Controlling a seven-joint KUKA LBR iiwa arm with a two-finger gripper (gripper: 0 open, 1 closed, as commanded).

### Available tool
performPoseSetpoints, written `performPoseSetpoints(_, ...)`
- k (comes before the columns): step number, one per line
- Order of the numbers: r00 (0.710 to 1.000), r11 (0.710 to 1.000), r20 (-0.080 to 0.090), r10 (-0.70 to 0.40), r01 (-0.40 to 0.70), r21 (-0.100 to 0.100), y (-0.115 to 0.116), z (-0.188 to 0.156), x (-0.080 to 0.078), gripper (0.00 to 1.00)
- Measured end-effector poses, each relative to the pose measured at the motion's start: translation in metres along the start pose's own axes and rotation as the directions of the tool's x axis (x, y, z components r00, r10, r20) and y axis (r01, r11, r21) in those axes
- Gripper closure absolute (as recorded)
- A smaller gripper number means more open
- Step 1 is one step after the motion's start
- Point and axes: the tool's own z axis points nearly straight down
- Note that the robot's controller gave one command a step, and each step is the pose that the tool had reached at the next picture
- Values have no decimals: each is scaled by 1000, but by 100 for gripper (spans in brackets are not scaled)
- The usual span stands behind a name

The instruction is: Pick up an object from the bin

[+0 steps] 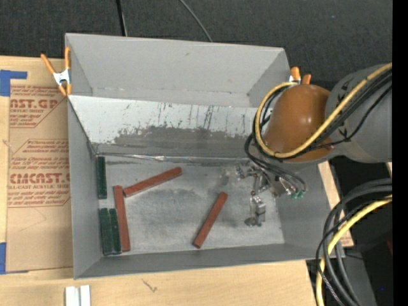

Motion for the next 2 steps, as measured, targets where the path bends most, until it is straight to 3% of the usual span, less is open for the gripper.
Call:
performPoseSetpoints(1,999,999,9,-46,46,5,1,-12,-15,0)
performPoseSetpoints(2,986,986,4,-165,165,2,40,50,-18,0)
